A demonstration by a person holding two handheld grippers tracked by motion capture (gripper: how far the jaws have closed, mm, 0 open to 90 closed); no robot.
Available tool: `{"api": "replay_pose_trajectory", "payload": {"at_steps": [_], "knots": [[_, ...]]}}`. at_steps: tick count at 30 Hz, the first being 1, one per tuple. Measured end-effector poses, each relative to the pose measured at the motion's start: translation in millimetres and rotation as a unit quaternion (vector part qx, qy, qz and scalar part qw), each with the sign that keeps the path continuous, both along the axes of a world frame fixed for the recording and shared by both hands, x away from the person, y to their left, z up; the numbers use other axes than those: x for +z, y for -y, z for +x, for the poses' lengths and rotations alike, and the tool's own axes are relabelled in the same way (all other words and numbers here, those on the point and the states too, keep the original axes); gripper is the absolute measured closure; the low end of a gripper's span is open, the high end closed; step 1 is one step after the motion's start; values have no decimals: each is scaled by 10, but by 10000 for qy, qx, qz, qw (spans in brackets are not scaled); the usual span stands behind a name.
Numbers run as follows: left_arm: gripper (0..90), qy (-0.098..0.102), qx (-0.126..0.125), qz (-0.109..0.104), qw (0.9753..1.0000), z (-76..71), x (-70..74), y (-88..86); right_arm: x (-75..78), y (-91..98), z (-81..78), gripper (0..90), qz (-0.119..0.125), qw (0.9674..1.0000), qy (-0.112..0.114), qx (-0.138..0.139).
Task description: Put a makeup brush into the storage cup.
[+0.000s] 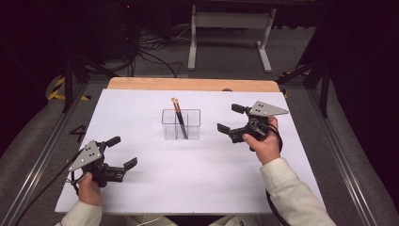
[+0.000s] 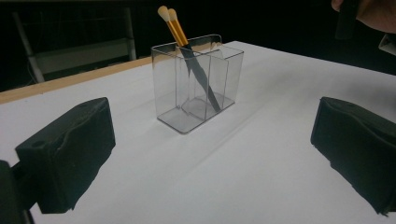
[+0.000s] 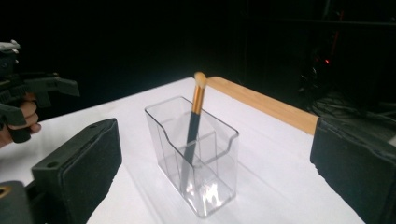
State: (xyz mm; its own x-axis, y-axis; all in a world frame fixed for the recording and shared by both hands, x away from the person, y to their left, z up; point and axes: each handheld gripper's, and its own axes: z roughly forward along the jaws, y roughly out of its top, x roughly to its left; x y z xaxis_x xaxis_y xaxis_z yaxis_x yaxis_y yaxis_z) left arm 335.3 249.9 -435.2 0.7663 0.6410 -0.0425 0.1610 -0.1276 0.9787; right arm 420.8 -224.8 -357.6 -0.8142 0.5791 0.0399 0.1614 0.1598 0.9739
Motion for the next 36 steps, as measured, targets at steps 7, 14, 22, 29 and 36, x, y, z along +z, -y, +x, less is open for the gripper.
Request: {"api": "replay_pose_trajectory", "payload": {"at_steps": [7,14,22,29,36], "knots": [[6,3,10,-14,10000,-10,13,-6,-7,184,-130,12,21,9998,-102,-163],[6,16,13,-6,10000,-8,14,-7,-69,352,-287,11,-118,9995,-140,-246],[6,30,0,0,10000,-16,21,-9,-200,542,-447,11,-118,9991,-199,-357],[6,37,-6,-10,10000,-13,18,-8,-365,686,-541,12,-99,9982,-318,-489],[6,21,-8,-43,10000,-11,6,-7,-481,748,-592,11,21,9977,-310,-599]]}}
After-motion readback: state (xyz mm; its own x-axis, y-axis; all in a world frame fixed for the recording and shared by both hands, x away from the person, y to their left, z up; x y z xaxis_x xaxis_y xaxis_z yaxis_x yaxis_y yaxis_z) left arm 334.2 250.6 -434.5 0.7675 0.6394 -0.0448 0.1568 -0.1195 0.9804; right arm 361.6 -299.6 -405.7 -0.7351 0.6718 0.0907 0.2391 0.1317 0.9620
